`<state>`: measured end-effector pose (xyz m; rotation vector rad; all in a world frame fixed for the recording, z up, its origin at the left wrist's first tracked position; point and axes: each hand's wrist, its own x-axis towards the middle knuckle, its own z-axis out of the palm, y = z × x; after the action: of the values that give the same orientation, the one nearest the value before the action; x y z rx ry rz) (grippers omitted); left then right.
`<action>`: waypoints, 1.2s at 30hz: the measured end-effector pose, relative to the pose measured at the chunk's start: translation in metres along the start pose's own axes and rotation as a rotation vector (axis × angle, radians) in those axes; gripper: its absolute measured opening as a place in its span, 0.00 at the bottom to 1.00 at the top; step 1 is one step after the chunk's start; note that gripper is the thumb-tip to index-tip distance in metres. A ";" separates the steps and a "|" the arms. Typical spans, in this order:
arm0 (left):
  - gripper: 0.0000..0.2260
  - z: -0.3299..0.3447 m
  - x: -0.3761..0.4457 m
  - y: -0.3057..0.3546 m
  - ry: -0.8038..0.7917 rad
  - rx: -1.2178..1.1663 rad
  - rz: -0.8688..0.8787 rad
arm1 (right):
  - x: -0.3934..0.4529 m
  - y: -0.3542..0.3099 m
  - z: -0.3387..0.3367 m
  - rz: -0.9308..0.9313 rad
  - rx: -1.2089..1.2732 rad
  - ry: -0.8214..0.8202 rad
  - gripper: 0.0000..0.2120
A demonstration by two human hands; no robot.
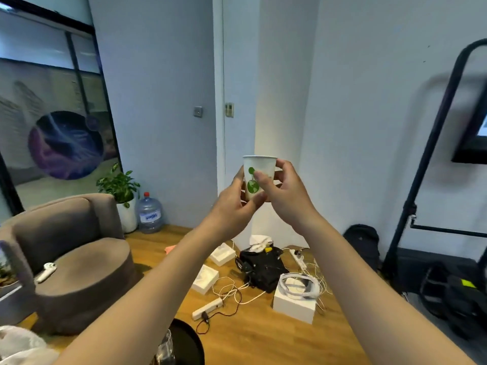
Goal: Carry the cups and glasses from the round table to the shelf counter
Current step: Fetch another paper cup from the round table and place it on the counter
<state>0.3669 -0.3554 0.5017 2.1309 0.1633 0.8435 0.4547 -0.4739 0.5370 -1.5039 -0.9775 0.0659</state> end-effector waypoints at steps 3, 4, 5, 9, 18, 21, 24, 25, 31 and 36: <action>0.37 0.019 -0.005 0.021 -0.032 -0.031 0.063 | -0.022 -0.011 -0.026 0.011 -0.038 0.074 0.26; 0.36 0.027 -0.007 0.028 -0.032 -0.039 0.084 | -0.030 -0.014 -0.035 0.012 -0.061 0.094 0.26; 0.31 0.038 -0.010 0.036 -0.046 -0.047 0.103 | -0.039 -0.016 -0.047 0.015 -0.082 0.120 0.26; 0.27 0.090 -0.022 0.065 -0.118 -0.131 0.182 | -0.080 -0.021 -0.094 0.019 -0.177 0.243 0.24; 0.30 0.233 -0.068 0.165 -0.394 -0.402 0.320 | -0.211 -0.050 -0.234 0.116 -0.355 0.437 0.28; 0.32 0.281 -0.094 0.209 -0.473 -0.460 0.379 | -0.266 -0.066 -0.283 0.145 -0.387 0.520 0.27; 0.32 0.326 -0.125 0.259 -0.565 -0.520 0.414 | -0.326 -0.082 -0.331 0.165 -0.438 0.610 0.27; 0.32 0.342 -0.139 0.278 -0.596 -0.536 0.425 | -0.349 -0.088 -0.350 0.171 -0.458 0.639 0.27; 0.37 0.436 -0.219 0.383 -0.794 -0.611 0.489 | -0.486 -0.121 -0.453 0.259 -0.599 0.734 0.26; 0.37 0.509 -0.293 0.458 -0.880 -0.707 0.481 | -0.580 -0.149 -0.520 0.326 -0.653 0.828 0.26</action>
<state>0.3826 -1.0993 0.4644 1.6664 -0.9828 0.0902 0.3037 -1.2517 0.4911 -2.0111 -0.0608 -0.6523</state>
